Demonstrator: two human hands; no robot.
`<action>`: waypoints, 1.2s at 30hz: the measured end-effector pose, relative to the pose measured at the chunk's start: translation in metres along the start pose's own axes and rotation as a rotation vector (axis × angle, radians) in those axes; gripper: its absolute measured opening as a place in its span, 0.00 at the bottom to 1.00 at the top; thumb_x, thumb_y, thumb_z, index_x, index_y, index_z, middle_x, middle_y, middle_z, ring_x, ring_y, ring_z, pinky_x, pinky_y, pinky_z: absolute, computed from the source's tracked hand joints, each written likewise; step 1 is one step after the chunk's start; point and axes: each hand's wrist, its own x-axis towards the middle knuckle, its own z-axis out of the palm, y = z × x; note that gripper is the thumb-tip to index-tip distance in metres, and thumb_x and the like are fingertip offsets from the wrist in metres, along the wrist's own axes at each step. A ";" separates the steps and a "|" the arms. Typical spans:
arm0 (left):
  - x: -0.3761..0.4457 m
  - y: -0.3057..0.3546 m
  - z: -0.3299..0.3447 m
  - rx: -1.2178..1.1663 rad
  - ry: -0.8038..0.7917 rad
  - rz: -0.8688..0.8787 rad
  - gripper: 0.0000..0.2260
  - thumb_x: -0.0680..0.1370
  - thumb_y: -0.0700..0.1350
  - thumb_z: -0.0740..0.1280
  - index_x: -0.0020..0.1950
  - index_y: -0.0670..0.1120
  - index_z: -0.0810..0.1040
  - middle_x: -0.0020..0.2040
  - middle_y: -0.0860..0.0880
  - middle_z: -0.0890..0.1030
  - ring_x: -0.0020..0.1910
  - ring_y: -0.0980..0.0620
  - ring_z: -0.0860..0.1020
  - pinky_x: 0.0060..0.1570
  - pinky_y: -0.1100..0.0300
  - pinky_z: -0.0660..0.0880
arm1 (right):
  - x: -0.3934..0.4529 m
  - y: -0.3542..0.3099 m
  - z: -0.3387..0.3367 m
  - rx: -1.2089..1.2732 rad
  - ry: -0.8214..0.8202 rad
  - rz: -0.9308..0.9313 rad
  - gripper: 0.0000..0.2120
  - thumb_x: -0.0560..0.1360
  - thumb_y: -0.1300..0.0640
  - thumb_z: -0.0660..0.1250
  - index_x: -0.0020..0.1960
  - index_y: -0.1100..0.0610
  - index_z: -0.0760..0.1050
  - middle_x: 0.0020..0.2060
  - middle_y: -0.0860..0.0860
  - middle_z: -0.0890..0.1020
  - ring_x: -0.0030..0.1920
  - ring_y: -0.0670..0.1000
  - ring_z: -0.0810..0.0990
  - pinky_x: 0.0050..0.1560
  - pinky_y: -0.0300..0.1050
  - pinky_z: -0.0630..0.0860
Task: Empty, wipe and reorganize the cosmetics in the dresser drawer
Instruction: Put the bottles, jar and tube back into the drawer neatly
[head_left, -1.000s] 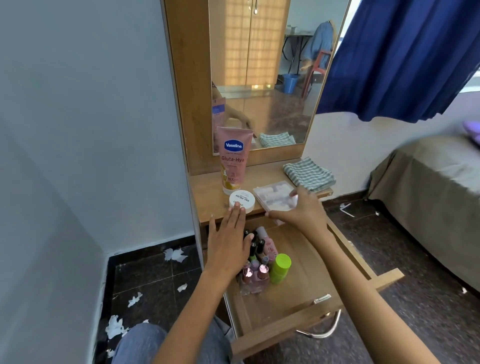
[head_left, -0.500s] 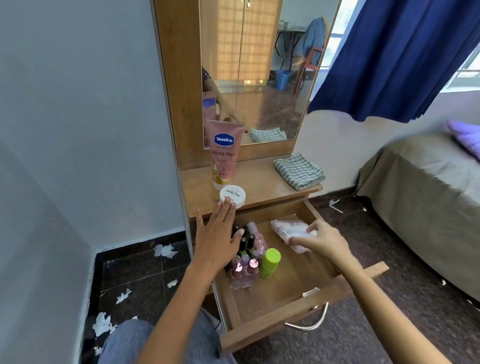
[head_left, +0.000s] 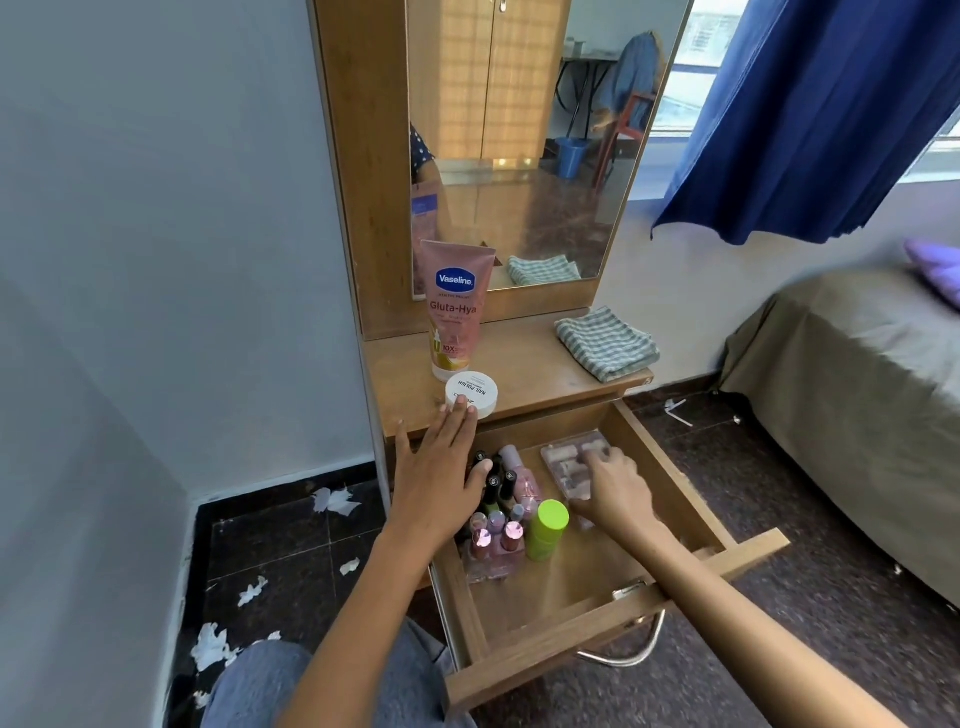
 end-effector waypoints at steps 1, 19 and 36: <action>0.000 0.000 0.000 0.004 0.000 0.001 0.28 0.82 0.56 0.51 0.78 0.50 0.43 0.78 0.53 0.43 0.76 0.55 0.41 0.71 0.42 0.36 | 0.001 0.000 0.002 0.003 -0.013 -0.076 0.27 0.72 0.52 0.71 0.69 0.51 0.67 0.71 0.58 0.66 0.69 0.59 0.67 0.64 0.50 0.70; -0.020 -0.007 0.018 0.067 -0.010 -0.051 0.27 0.83 0.53 0.46 0.78 0.46 0.40 0.77 0.48 0.38 0.72 0.56 0.33 0.69 0.51 0.32 | 0.003 -0.006 -0.012 0.236 0.338 -0.229 0.08 0.72 0.54 0.70 0.50 0.55 0.80 0.52 0.50 0.80 0.52 0.54 0.79 0.44 0.48 0.76; -0.010 -0.001 -0.003 0.109 0.030 -0.074 0.24 0.83 0.49 0.50 0.78 0.46 0.50 0.78 0.50 0.55 0.77 0.54 0.51 0.73 0.49 0.42 | 0.030 -0.115 -0.048 0.465 0.298 -0.526 0.16 0.71 0.49 0.73 0.53 0.56 0.76 0.59 0.54 0.78 0.57 0.55 0.76 0.48 0.43 0.70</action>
